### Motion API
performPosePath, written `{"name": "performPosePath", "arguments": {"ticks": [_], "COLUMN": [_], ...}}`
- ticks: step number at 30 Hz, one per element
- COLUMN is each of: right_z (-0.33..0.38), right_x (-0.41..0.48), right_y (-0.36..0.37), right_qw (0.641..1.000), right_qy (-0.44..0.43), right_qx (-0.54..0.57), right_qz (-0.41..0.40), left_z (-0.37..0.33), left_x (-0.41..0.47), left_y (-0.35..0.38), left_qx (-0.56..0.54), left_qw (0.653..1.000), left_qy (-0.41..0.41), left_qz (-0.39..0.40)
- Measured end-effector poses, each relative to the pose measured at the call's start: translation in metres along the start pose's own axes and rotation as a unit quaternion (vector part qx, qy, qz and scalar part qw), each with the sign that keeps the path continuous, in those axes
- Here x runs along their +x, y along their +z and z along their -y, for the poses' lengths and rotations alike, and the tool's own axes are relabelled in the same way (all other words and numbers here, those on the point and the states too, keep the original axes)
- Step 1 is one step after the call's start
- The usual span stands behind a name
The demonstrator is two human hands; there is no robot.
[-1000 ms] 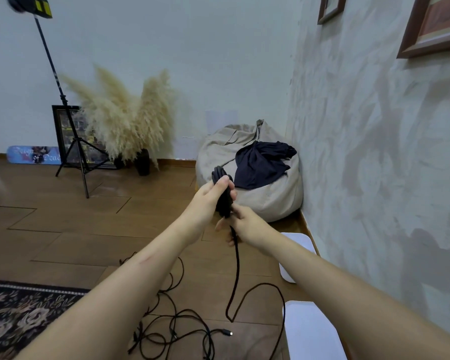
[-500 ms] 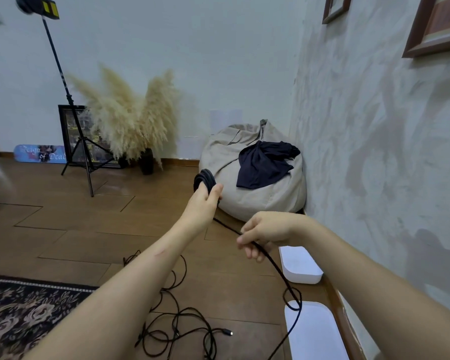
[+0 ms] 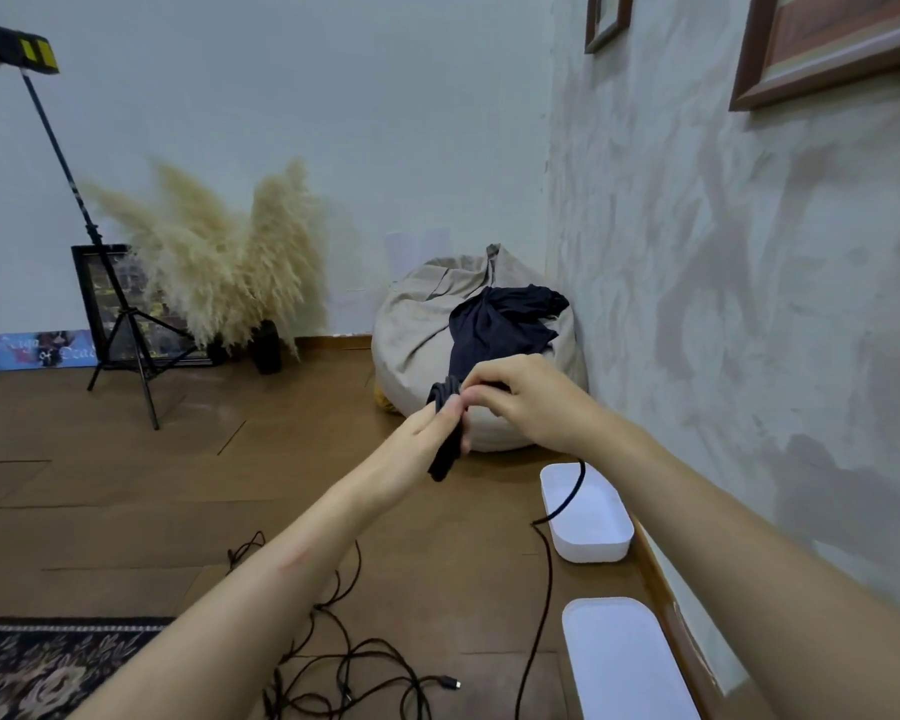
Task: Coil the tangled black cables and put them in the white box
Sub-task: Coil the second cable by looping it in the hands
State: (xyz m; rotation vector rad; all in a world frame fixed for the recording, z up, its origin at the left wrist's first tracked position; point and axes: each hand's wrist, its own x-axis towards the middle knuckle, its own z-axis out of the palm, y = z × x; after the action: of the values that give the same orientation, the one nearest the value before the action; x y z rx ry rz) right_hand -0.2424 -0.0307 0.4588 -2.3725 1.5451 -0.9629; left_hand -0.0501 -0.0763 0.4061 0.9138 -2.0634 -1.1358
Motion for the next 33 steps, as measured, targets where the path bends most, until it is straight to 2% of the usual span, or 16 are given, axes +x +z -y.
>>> {"name": "performPosePath", "arguments": {"ticks": [4,8,13,19,22,26,33], "right_z": [-0.003,-0.011,-0.021,-0.014,-0.015,-0.018,-0.021], "right_x": [0.000,0.000,0.002,0.005,0.007,0.005,-0.002], "right_y": [0.001,0.004,0.000,0.008,0.009,0.009,0.011], "right_qw": [1.000,0.998,0.995,0.992,0.985,0.972,0.961], "right_qy": [0.012,0.051,0.061,0.023,0.028,0.069,0.085], "right_qx": [-0.013,-0.008,0.073,0.102,0.141,0.212,0.256], "right_qz": [-0.018,-0.047,0.016,-0.068,-0.093,-0.070,-0.057], "left_z": [-0.007,-0.005,-0.004,-0.012,-0.021,-0.021,-0.032], "left_x": [-0.014,-0.014,-0.013,-0.023,-0.025,-0.028,-0.032], "left_y": [0.008,0.016,0.008,0.012,0.012,0.009,0.005], "left_qx": [0.041,0.040,-0.017,-0.001,-0.019,-0.012,-0.019], "left_qw": [0.998,0.999,0.998,1.000,0.999,0.999,0.998], "left_qy": [0.054,0.017,-0.015,0.011,0.026,0.032,0.060], "left_qz": [0.010,-0.017,-0.065,0.000,-0.004,-0.005,0.029]}}
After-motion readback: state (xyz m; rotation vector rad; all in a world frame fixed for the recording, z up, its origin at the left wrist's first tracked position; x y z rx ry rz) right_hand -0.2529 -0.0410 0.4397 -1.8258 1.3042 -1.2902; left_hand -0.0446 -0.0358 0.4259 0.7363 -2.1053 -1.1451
